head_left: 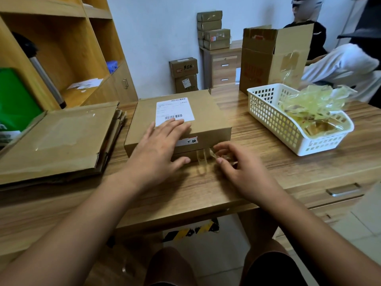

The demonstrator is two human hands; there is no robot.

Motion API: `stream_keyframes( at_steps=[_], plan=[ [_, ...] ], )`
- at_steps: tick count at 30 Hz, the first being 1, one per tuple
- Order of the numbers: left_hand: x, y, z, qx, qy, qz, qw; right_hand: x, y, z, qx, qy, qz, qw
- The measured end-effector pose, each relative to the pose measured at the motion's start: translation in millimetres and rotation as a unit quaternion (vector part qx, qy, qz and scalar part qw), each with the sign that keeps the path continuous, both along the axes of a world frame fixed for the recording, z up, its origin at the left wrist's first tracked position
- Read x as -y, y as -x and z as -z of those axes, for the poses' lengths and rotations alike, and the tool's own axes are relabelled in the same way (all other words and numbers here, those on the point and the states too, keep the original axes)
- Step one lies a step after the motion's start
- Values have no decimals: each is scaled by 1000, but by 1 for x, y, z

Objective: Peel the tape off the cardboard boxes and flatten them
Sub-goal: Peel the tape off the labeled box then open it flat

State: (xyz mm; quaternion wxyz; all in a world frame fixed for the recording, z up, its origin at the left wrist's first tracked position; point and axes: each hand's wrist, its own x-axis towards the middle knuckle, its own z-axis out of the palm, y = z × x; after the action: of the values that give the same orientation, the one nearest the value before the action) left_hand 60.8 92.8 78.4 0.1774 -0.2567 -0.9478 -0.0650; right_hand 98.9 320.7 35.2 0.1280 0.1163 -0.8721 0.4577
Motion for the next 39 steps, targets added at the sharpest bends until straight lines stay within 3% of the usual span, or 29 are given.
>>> stream_keyframes(
  at_steps=[5,17,29,35,39],
  plan=[
    [-9,7,8,-44,-14,-11,999,22,4,-1,-17,-28,-25,999],
    [-10,10,17,-89,-29,-30,995,50,8,-4,-29,-153,60,986],
    [3,14,18,-78,-49,6,996,4,-3,-12,20,-150,131,980],
    [21,18,12,-42,-61,23,997,-53,-16,-13,0,-112,238,965],
    [35,22,7,-8,-80,37,996,-65,-21,-9,-33,-91,231,968]
  ],
)
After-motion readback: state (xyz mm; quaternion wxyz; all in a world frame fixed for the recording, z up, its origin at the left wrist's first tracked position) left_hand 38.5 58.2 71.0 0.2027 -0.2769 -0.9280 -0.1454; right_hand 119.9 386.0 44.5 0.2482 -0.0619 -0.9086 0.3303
